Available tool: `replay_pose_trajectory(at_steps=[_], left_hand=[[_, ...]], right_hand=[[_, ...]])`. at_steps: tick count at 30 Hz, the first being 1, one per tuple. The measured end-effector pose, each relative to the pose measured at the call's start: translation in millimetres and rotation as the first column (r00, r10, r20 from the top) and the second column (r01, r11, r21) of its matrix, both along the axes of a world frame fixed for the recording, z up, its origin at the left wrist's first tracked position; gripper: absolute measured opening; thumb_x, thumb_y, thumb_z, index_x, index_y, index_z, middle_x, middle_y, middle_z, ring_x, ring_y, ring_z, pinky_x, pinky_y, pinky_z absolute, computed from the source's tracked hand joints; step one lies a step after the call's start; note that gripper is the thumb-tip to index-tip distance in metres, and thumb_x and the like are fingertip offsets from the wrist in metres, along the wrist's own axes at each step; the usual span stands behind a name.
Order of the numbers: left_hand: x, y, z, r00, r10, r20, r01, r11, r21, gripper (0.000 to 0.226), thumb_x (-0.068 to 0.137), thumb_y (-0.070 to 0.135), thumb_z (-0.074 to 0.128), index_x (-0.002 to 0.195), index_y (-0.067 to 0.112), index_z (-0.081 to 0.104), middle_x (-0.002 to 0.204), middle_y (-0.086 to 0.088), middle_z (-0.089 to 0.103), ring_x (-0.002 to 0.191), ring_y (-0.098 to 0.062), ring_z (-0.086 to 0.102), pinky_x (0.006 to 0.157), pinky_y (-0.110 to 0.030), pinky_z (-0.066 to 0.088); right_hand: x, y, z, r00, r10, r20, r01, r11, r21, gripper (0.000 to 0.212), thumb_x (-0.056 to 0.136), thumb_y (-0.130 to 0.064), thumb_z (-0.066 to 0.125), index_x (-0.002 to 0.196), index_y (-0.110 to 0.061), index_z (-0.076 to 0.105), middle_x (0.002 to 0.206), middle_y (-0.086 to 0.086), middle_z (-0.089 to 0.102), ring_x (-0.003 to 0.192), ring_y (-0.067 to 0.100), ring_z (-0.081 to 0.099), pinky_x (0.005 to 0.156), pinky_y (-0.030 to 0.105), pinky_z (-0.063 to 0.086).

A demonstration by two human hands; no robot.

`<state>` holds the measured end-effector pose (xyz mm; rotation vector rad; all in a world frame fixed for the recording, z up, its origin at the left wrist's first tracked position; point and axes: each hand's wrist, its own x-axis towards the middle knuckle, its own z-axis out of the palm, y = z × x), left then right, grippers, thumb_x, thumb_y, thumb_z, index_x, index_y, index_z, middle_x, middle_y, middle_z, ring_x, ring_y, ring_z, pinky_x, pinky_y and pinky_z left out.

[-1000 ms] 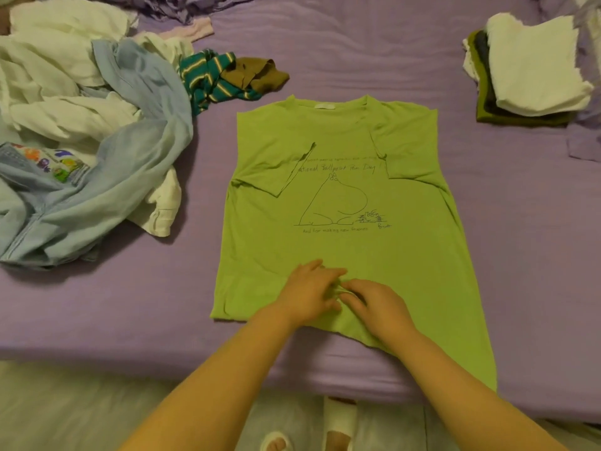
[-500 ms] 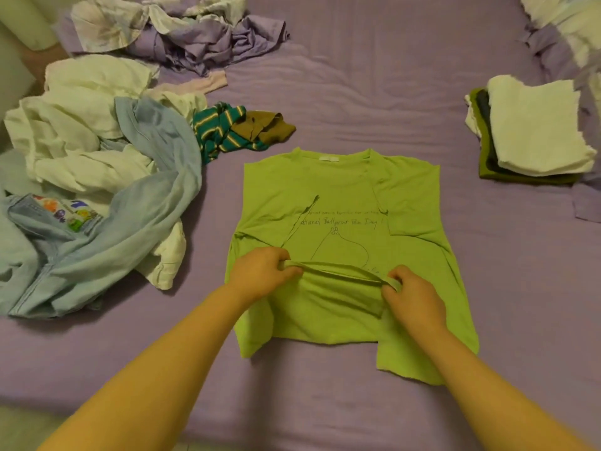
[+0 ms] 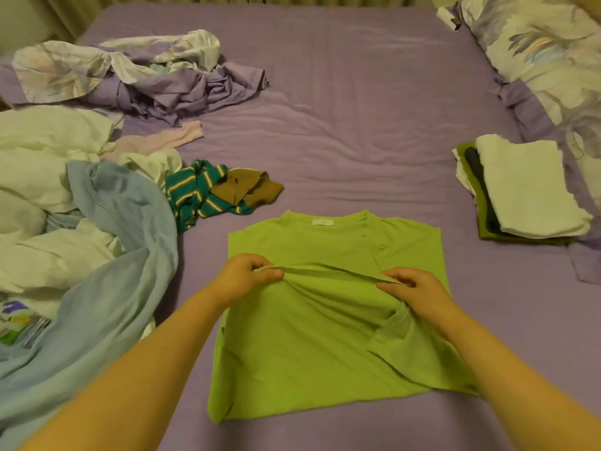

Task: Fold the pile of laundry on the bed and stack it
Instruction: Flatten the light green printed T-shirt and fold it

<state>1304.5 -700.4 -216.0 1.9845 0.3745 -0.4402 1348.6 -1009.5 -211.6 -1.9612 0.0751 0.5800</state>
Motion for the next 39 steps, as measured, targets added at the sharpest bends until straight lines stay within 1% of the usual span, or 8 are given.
replay_pose_trajectory(at_steps=[9, 13, 16, 20, 24, 29, 34, 39], left_hand=[[59, 11, -15, 0.973, -0.23, -0.031, 0.23, 0.942, 0.244, 0.044, 0.093, 0.04, 0.057, 0.059, 0.015, 0.043, 0.057, 0.002, 0.036, 0.055, -0.013, 0.036, 0.056, -0.031, 0.028], [106, 16, -15, 0.955, -0.296, 0.019, 0.192, 0.665, 0.722, 0.031, 0.096, 0.048, 0.047, 0.094, 0.02, 0.061, 0.085, 0.001, 0.061, 0.077, -0.017, 0.052, 0.057, -0.03, 0.034], [123, 1, -38, 0.939, -0.342, -0.039, 0.178, 0.386, 0.905, 0.045, 0.097, 0.043, 0.043, 0.139, 0.025, 0.039, 0.141, -0.007, 0.042, 0.129, -0.028, 0.037, 0.097, -0.038, 0.034], [100, -62, -87, 0.882, -0.463, -0.083, 0.316, 0.453, 0.833, 0.06, 0.099, 0.053, 0.027, 0.152, 0.033, 0.01, 0.161, -0.004, -0.001, 0.147, -0.032, -0.004, 0.114, -0.054, -0.008], [98, -112, -109, 0.874, -0.482, -0.058, 0.338, 0.517, 0.786, 0.059, 0.092, 0.058, 0.025, 0.14, 0.032, 0.046, 0.151, -0.007, 0.036, 0.139, -0.039, 0.031, 0.106, -0.066, 0.023], [121, -131, -139, 0.893, -0.448, -0.038, 0.291, 0.51, 0.81, 0.071, 0.085, 0.067, -0.007, 0.149, 0.039, 0.003, 0.157, 0.003, -0.013, 0.142, -0.03, -0.023, 0.112, -0.059, -0.016], [127, -145, -134, 0.916, -0.399, -0.037, 0.255, 0.509, 0.822, 0.076, 0.085, 0.067, -0.005, 0.15, 0.033, 0.014, 0.156, 0.001, -0.009, 0.146, -0.032, -0.01, 0.113, -0.059, -0.012], [120, -177, -122, 0.865, -0.497, 0.063, 0.241, 0.522, 0.818, 0.062, 0.092, 0.056, 0.026, 0.139, 0.023, 0.048, 0.147, -0.01, 0.043, 0.135, -0.039, 0.038, 0.103, -0.068, 0.03]], right_hand=[[56, 8, -13, 0.999, -0.024, 0.025, 0.024, 1.0, -0.006, 0.003, 0.08, -0.006, 0.072, 0.083, -0.006, 0.071, 0.07, 0.0, 0.064, 0.062, 0.003, 0.054, 0.059, 0.006, 0.042], [122, 20, -26, 0.989, 0.04, 0.144, -0.015, 0.986, -0.167, 0.017, 0.082, -0.009, 0.072, 0.098, -0.004, 0.069, 0.097, 0.017, 0.069, 0.088, 0.027, 0.061, 0.08, 0.026, 0.043], [149, 34, -51, 0.96, 0.196, 0.198, -0.111, 0.921, -0.373, 0.045, 0.085, -0.015, 0.07, 0.126, -0.007, 0.056, 0.127, 0.014, 0.059, 0.116, 0.027, 0.054, 0.096, 0.029, 0.037], [121, 23, -87, 0.842, 0.502, 0.196, -0.274, 0.712, -0.647, 0.062, 0.09, -0.037, 0.061, 0.144, -0.019, 0.037, 0.153, 0.008, 0.03, 0.14, 0.025, 0.027, 0.114, 0.033, 0.023], [85, -11, -107, 0.644, 0.701, 0.308, -0.333, 0.619, -0.712, 0.063, 0.083, -0.061, 0.052, 0.133, -0.021, 0.055, 0.149, 0.011, 0.038, 0.138, 0.031, 0.033, 0.107, 0.044, 0.035], [80, -56, -115, 0.378, 0.868, 0.321, -0.387, 0.464, -0.797, 0.061, 0.085, -0.064, 0.042, 0.125, -0.023, 0.063, 0.14, 0.011, 0.05, 0.13, 0.03, 0.046, 0.1, 0.043, 0.046], [104, -57, -105, 0.856, 0.225, 0.466, -0.009, 0.907, -0.422, 0.026, 0.1, -0.023, 0.047, 0.103, -0.012, 0.07, 0.109, 0.006, 0.07, 0.1, 0.025, 0.065, 0.086, 0.029, 0.043], [154, -89, -95, 0.922, -0.149, 0.358, 0.318, 0.821, -0.475, 0.026, 0.099, -0.029, 0.046, 0.116, -0.014, 0.058, 0.107, 0.014, 0.066, 0.095, 0.036, 0.059, 0.074, 0.04, 0.043]])
